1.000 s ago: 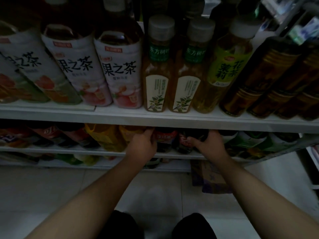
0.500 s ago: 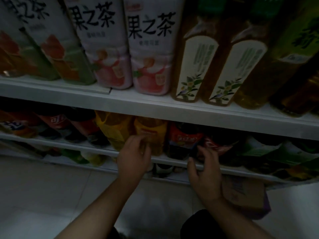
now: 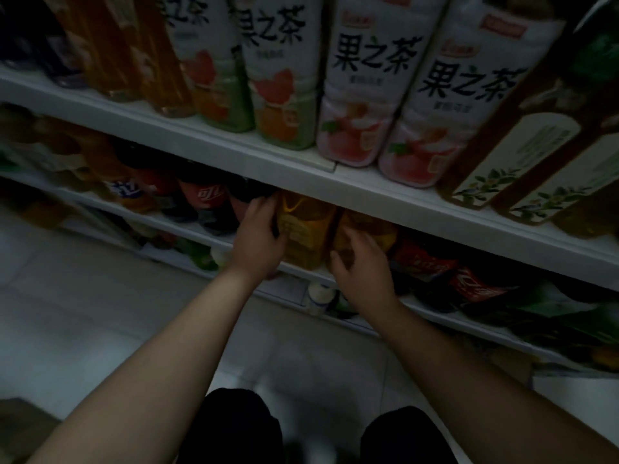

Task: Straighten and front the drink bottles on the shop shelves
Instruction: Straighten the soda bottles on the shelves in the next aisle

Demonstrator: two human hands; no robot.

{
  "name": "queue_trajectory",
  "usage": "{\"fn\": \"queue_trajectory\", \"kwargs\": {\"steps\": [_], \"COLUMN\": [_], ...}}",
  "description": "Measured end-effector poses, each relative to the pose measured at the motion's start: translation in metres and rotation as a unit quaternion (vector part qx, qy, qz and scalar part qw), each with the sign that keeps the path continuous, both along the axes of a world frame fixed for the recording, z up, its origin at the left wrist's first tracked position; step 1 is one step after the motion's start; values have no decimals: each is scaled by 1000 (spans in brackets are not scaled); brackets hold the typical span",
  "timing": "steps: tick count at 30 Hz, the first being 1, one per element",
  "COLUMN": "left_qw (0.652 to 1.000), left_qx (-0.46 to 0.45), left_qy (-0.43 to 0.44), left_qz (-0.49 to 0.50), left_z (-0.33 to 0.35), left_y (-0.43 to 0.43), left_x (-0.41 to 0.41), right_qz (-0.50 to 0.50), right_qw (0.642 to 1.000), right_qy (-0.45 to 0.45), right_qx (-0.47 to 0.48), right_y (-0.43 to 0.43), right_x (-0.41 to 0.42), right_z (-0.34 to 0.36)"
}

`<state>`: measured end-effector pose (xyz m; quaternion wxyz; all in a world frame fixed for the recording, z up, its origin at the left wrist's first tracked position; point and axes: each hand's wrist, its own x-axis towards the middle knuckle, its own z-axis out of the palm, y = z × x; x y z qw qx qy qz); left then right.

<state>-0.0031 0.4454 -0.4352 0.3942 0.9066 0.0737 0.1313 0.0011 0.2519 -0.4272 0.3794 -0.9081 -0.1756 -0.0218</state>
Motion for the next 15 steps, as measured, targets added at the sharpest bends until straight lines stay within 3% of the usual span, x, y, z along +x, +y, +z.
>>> {"fn": "queue_trajectory", "kwargs": {"steps": [8, 15], "left_qw": [997, 997], "left_qx": [-22, -55], "left_qy": [41, 35], "left_qz": [-59, -49], "left_z": [5, 8], "left_y": [14, 11], "left_x": [-3, -3], "right_qz": [-59, -45], "right_qw": [991, 984], "right_qy": [17, 48], "right_qx": [-116, -164], "right_y": [44, 48], "right_x": [11, 19], "right_z": [19, 30]}}
